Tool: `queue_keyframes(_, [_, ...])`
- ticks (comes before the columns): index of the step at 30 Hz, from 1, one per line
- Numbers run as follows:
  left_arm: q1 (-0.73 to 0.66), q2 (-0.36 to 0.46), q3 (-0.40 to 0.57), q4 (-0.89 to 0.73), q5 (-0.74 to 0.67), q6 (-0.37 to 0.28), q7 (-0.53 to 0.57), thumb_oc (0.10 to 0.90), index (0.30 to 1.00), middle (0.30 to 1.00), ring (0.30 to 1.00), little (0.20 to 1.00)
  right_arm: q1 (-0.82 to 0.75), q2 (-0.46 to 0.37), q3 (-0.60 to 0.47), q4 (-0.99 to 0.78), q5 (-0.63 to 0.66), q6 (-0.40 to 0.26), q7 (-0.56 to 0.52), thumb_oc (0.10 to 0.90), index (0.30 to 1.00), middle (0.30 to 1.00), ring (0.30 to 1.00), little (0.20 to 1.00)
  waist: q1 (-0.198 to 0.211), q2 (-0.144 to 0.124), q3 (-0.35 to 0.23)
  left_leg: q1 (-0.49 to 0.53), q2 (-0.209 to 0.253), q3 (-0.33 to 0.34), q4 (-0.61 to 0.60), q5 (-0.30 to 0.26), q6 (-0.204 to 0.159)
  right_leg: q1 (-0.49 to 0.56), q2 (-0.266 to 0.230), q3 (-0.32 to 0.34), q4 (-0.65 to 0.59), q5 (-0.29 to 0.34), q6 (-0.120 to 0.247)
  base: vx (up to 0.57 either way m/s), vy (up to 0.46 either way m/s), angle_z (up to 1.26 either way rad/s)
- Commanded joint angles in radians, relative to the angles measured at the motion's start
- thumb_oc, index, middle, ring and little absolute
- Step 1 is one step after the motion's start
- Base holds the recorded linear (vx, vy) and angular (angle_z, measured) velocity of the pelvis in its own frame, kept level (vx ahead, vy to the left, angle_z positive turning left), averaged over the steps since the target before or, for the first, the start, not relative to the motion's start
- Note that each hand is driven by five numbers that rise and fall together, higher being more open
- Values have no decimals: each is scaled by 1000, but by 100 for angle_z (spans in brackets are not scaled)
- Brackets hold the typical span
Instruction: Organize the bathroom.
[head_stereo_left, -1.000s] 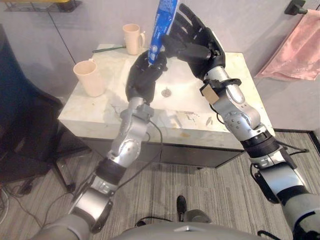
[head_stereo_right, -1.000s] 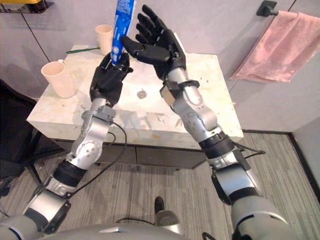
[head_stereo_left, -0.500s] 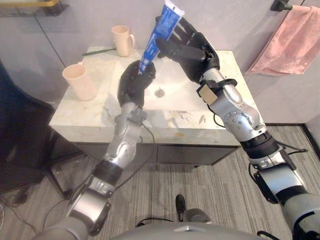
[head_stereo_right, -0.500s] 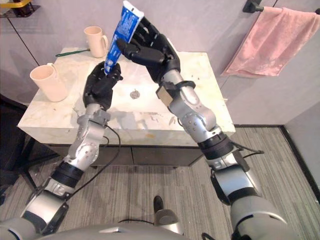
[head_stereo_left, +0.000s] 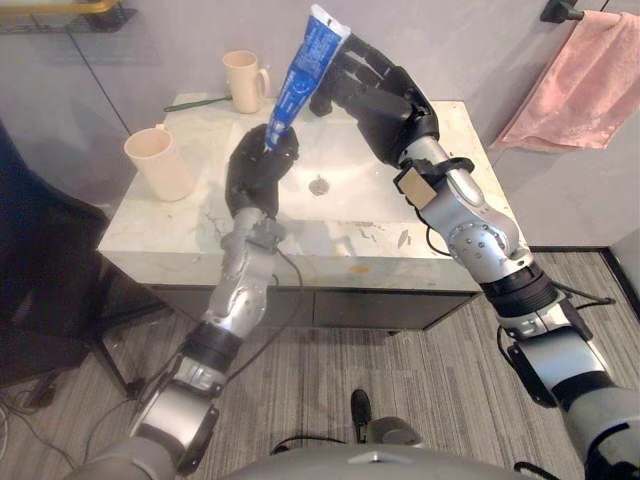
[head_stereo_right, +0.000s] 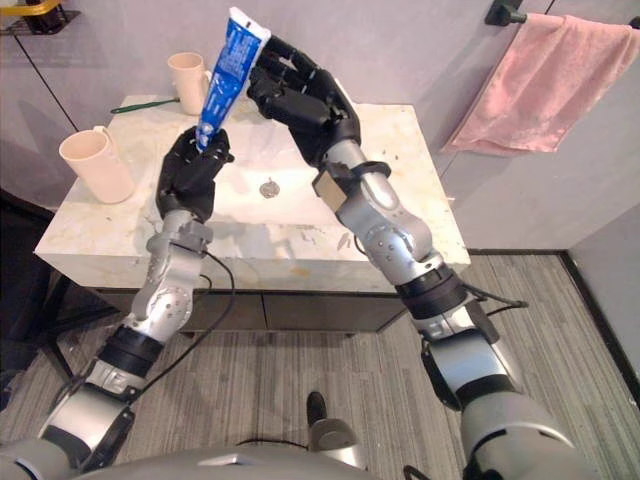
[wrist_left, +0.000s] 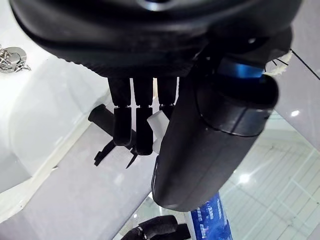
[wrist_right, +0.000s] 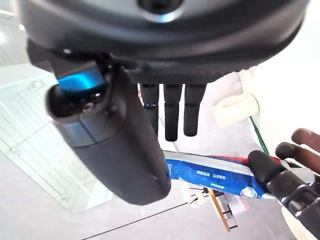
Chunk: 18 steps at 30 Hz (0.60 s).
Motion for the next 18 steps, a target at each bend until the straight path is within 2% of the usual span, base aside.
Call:
queue_keyframes(1, [-64,50,-7,-71,98,-130,-59,400,300,300,300,300,-115,39,-80,-42,-2,-85,16,400,300,300,300,300,10,-8,-126,-91,-3,-90,64,39,23,1,28,8,165,-193,38,0,0,0])
queue_keyframes(9, [-58,45,-12,-72,106,-122,-55,400,300,300,300,300,-113,41,-84,-20,-14,-73,17,400,300,300,300,300,14,-8,-125,-91,-3,-91,62,39,24,3,26,2,163,-193,39,0,0,0])
queue_keyframes(10, [-57,45,-12,-69,109,-123,-59,400,300,300,300,300,-114,39,-83,-21,-24,-62,12,653,679,679,679,679,15,-9,-124,-91,-3,-91,61,39,24,2,25,1,163,-193,39,0,0,0])
queue_keyframes(11, [-55,44,-12,-65,110,-127,-63,400,300,300,300,300,-117,35,-80,-17,-20,-62,14,800,900,900,900,900,16,-10,-124,-91,-3,-90,61,40,23,3,24,-1,162,-191,40,0,0,0])
queue_keyframes(18, [-57,47,-9,-69,108,-128,-58,400,300,300,300,300,-115,40,-71,-20,-37,-50,26,800,900,900,900,900,13,-9,-122,-91,-4,-89,63,39,24,1,23,1,162,-190,40,0,0,0])
